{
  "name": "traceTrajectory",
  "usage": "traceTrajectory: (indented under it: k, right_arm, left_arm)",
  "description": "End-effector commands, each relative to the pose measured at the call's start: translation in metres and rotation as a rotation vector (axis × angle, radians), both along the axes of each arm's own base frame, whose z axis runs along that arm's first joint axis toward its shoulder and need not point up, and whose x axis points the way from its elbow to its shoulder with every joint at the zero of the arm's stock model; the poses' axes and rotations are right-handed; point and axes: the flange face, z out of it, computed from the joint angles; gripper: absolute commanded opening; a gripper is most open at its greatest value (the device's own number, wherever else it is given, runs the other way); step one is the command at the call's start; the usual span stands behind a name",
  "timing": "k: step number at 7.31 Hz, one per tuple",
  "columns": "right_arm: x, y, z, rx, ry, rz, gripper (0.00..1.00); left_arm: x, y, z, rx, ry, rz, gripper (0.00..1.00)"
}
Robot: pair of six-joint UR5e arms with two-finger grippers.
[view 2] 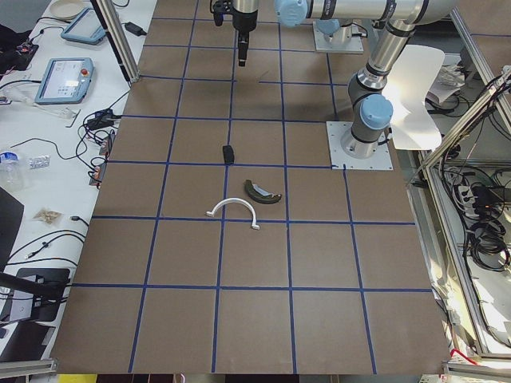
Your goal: Place bearing gear from tray to pile
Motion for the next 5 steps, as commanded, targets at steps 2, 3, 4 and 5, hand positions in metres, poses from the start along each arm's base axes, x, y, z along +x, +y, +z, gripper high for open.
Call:
traceTrajectory:
  k: [2,3,4,5]
  right_arm:
    - [-0.115,-0.007,-0.054,-0.048,0.033,0.154,1.00]
    - [-0.135,-0.017,-0.069,-0.048,0.035,0.203,1.00]
    - [-0.163,-0.018,-0.086,-0.036,0.017,0.213,1.00]
    - [-0.194,-0.017,-0.106,-0.028,0.002,0.244,1.00]
  left_arm:
    - [0.000,0.000,0.000,0.000,-0.003,0.000,1.00]
    - [0.000,0.000,0.000,0.000,-0.003,0.000,1.00]
    - [0.000,0.000,0.000,0.000,-0.003,0.000,1.00]
    - [0.000,0.000,0.000,0.000,-0.001,0.000,1.00]
